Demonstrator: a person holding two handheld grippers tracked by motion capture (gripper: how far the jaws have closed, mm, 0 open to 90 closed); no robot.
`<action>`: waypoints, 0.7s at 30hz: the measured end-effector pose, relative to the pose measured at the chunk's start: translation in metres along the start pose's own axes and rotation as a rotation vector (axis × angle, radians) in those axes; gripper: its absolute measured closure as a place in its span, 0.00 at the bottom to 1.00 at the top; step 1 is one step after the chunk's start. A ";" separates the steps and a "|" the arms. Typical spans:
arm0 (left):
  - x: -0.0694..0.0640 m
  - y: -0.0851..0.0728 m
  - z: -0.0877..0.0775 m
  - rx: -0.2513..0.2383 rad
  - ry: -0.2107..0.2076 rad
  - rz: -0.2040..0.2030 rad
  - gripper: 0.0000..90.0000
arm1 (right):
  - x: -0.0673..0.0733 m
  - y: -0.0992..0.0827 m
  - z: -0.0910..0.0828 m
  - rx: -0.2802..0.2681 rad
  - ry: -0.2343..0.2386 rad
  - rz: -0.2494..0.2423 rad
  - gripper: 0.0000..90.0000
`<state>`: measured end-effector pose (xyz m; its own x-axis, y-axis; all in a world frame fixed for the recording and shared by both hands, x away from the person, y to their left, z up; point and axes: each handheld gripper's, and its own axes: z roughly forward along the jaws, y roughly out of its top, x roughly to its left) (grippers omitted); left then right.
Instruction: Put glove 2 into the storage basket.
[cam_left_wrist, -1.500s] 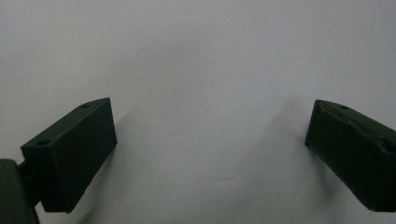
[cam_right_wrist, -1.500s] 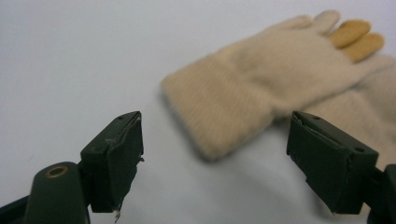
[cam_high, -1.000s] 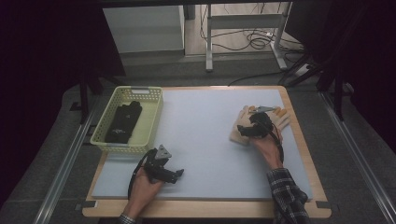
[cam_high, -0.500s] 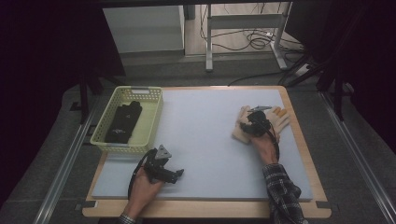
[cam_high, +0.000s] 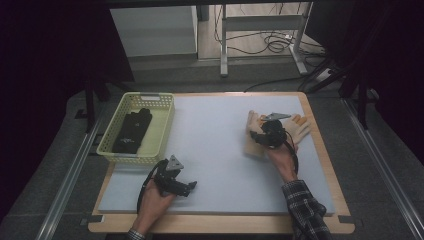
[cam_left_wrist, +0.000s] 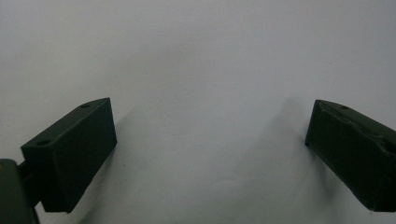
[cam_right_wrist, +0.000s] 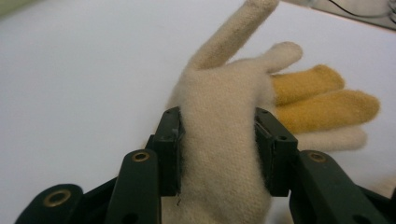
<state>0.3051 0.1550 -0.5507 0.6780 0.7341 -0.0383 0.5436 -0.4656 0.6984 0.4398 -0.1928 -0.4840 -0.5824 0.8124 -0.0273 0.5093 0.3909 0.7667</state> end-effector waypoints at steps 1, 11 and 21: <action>0.000 0.000 0.000 0.000 0.000 0.000 0.02 | 0.008 0.002 -0.005 -0.012 0.022 -0.013 0.63; 0.000 0.000 0.000 -0.001 0.001 0.003 0.02 | 0.073 0.002 -0.018 -0.026 0.155 -0.096 0.61; 0.000 0.000 0.000 -0.002 0.000 0.000 0.02 | 0.104 -0.027 0.013 0.052 0.215 -0.086 0.43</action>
<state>0.3049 0.1549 -0.5507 0.6780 0.7340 -0.0384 0.5428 -0.4647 0.6996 0.3738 -0.1132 -0.5159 -0.7439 0.6664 0.0504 0.4807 0.4810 0.7332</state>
